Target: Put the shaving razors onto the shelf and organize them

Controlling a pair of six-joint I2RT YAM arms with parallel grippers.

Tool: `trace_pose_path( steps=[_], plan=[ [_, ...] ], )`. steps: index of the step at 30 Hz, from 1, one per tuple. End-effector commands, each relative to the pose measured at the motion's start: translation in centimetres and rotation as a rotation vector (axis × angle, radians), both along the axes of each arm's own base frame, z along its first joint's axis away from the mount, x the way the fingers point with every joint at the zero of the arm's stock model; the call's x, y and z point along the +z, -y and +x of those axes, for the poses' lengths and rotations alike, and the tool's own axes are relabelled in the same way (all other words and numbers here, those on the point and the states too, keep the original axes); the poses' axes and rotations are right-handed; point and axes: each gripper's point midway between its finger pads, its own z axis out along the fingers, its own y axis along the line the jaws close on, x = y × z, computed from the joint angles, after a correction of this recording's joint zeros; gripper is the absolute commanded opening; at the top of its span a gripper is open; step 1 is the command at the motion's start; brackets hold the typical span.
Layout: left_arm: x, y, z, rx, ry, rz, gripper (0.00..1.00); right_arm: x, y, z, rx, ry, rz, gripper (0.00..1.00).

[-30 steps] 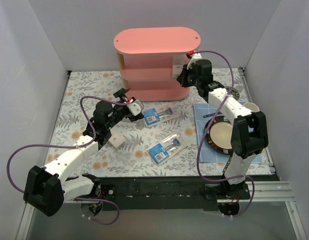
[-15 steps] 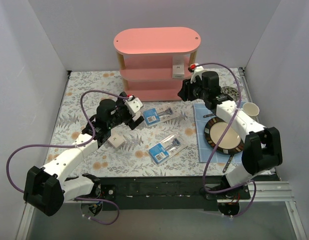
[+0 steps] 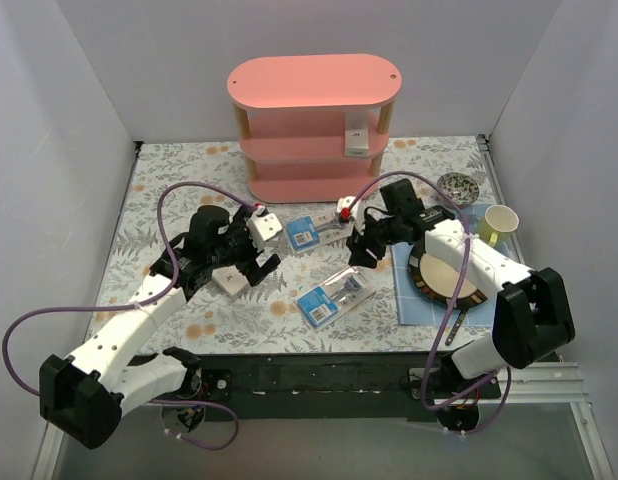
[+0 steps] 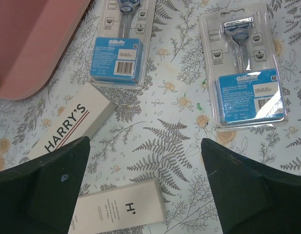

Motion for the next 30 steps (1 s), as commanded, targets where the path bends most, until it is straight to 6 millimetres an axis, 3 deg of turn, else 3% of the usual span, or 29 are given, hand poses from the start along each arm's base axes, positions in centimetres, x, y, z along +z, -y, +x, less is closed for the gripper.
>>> trace_pose_path(
  steps=[1, 5, 11, 18, 30],
  plan=[
    [0.2, -1.4, -1.0, -0.009, 0.020, 0.039, 0.98, -1.9, -0.5, -4.3, 0.299, 0.056, -0.101, 0.60],
    [1.3, -1.7, -1.1, -0.012, 0.022, 0.046, 0.98, -3.2, -2.1, -5.8, 0.423, 0.085, -0.150, 0.59],
    [1.1, -2.3, -1.5, -0.034, 0.044, 0.083, 0.98, -5.2, -3.8, -5.7, 0.521, 0.114, -0.210, 0.56],
    [1.9, -3.4, -0.5, 0.014, 0.090, 0.087, 0.98, -7.3, -4.2, -5.0, 0.588, 0.138, -0.280, 0.53],
    [2.4, -4.3, 0.3, 0.069, 0.096, 0.063, 0.98, -9.8, -4.0, -7.3, 0.692, 0.136, -0.336, 0.49]
  ],
)
